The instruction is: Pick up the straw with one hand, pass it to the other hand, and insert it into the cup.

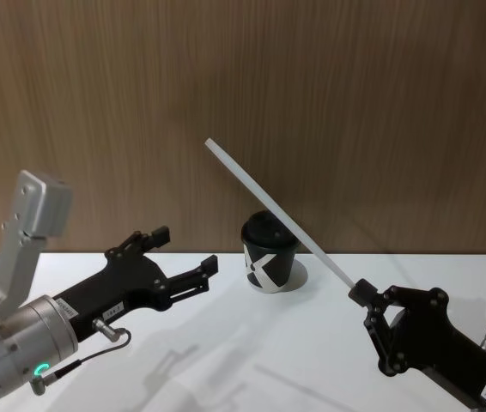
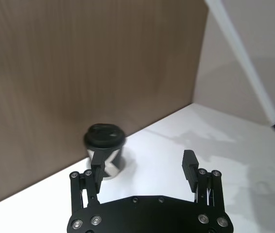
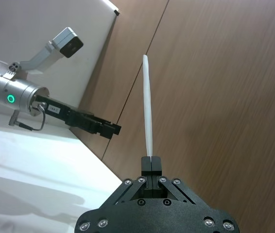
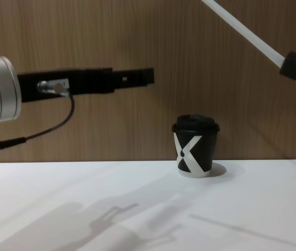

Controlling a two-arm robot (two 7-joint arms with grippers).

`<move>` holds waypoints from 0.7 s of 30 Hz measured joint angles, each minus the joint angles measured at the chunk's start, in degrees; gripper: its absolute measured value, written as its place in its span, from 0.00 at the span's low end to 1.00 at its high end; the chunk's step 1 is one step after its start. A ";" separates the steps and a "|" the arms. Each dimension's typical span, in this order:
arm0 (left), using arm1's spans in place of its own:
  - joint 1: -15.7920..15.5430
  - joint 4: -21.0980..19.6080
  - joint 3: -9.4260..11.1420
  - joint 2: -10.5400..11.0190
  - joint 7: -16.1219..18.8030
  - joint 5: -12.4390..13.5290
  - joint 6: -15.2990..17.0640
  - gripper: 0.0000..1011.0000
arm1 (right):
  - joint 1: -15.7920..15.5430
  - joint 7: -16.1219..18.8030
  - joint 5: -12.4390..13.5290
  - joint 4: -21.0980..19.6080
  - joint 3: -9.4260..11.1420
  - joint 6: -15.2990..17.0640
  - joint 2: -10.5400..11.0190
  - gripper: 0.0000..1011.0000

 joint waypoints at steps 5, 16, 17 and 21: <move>-0.60 0.15 -0.86 -0.23 -3.56 -5.22 2.52 0.99 | 0.02 0.04 0.01 0.03 0.00 -0.04 0.00 0.00; -1.70 1.96 -1.92 -2.21 -9.29 -14.46 6.01 0.99 | 0.07 0.04 0.01 0.04 0.00 -0.09 0.00 0.00; -1.78 2.13 -1.98 -2.38 -9.62 -15.01 6.16 0.99 | 0.07 0.04 0.01 0.04 0.00 -0.09 0.00 0.00; -2.29 3.22 -2.26 -3.65 -11.75 -18.63 7.12 0.99 | 0.07 0.04 0.01 0.03 0.00 -0.09 0.00 0.00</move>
